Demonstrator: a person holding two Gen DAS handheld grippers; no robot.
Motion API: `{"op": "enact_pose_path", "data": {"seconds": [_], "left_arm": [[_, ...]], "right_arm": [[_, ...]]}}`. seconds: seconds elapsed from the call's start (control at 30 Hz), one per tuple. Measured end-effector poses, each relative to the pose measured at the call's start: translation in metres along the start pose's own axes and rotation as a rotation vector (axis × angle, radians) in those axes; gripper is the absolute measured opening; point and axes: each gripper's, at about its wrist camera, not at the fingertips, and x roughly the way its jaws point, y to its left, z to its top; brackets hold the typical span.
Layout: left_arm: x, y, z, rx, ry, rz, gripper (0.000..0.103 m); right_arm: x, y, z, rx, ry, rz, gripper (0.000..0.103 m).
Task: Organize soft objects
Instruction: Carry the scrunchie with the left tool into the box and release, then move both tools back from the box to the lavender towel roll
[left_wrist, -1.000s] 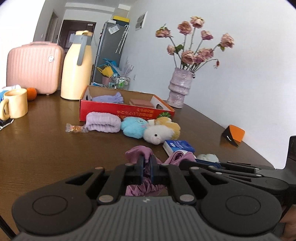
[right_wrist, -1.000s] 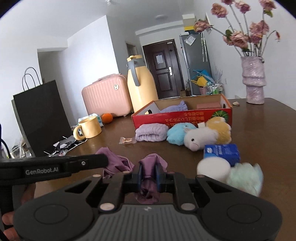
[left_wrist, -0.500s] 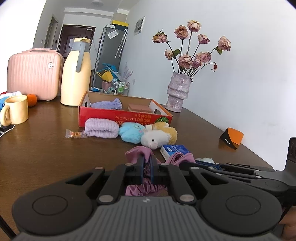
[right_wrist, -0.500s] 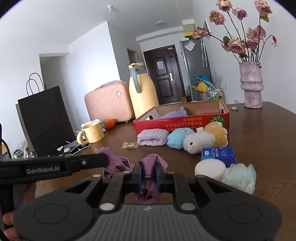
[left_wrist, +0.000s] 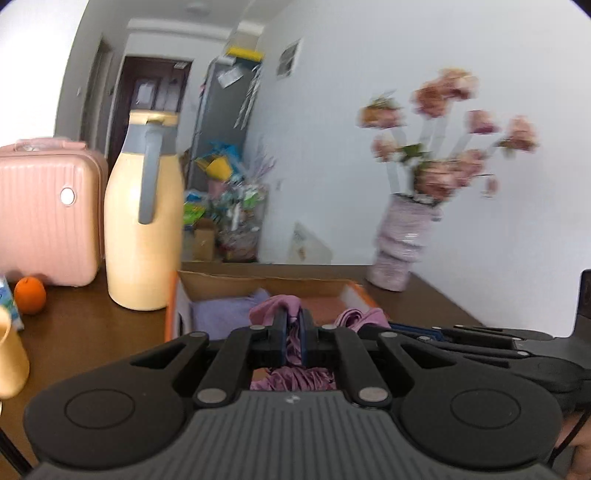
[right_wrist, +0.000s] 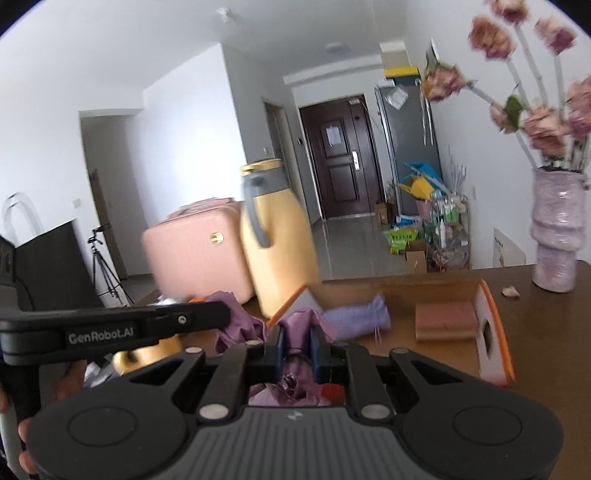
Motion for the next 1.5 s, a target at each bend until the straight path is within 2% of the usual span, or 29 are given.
{"op": "enact_pose_path", "data": {"seconds": [0.13, 0.33, 0.43, 0.53, 0.6, 0.67, 0.73, 0.83, 0.9, 0.97, 1.0, 1.1, 1.13, 1.17, 1.2, 1.27, 1.33, 1.5], "left_arm": [[0.078, 0.031, 0.025, -0.013, 0.096, 0.080, 0.007], [0.184, 0.063, 0.022, -0.023, 0.270, 0.138, 0.008], [0.213, 0.073, 0.015, -0.020, 0.319, 0.173, 0.010], [0.222, 0.076, 0.012, -0.011, 0.329, 0.172, 0.011], [0.221, 0.074, 0.013, -0.004, 0.329, 0.169, 0.017], [0.217, 0.073, 0.017, 0.002, 0.319, 0.175, 0.028], [0.204, 0.072, 0.022, 0.010, 0.296, 0.180, 0.034], [0.172, 0.068, 0.032, 0.033, 0.259, 0.193, 0.036], [0.151, 0.063, 0.039, 0.047, 0.239, 0.200, 0.044], [0.124, 0.058, 0.042, 0.060, 0.209, 0.209, 0.051], [0.109, 0.055, 0.042, 0.065, 0.191, 0.216, 0.052], [0.059, 0.046, 0.032, 0.096, 0.121, 0.264, 0.058], [0.042, 0.042, 0.025, 0.113, 0.092, 0.283, 0.061], [0.024, 0.037, 0.018, 0.132, 0.059, 0.299, 0.071], [0.008, 0.032, 0.011, 0.146, 0.027, 0.310, 0.076], [-0.027, 0.022, -0.005, 0.157, -0.034, 0.327, 0.076], [-0.058, 0.012, -0.022, 0.164, -0.088, 0.334, 0.079], [-0.130, -0.021, -0.078, 0.210, -0.232, 0.367, 0.089]], "right_arm": [[0.089, -0.022, 0.027, 0.036, 0.110, -0.031, 0.014], [0.186, -0.056, 0.024, 0.104, 0.273, -0.094, 0.014], [0.211, -0.063, 0.013, 0.114, 0.317, -0.122, 0.015], [0.223, -0.064, 0.007, 0.094, 0.331, -0.163, 0.019], [0.225, -0.067, 0.007, 0.094, 0.332, -0.169, 0.026], [0.220, -0.070, 0.010, 0.092, 0.321, -0.178, 0.034], [0.207, -0.071, 0.016, 0.088, 0.296, -0.182, 0.041], [0.178, -0.074, 0.032, 0.075, 0.254, -0.196, 0.042], [0.153, -0.073, 0.042, 0.064, 0.227, -0.202, 0.042], [0.122, -0.071, 0.049, 0.038, 0.201, -0.204, 0.055], [0.107, -0.070, 0.051, 0.018, 0.186, -0.201, 0.059], [0.052, -0.066, 0.048, -0.041, 0.123, -0.229, 0.061], [0.035, -0.064, 0.045, -0.048, 0.093, -0.240, 0.061], [0.013, -0.062, 0.041, -0.054, 0.058, -0.247, 0.062], [-0.003, -0.059, 0.037, -0.059, 0.032, -0.248, 0.063], [-0.038, -0.052, 0.024, -0.069, -0.032, -0.256, 0.069], [-0.069, -0.042, 0.007, -0.092, -0.088, -0.264, 0.071], [-0.143, -0.012, -0.055, -0.162, -0.239, -0.298, 0.085]]}}
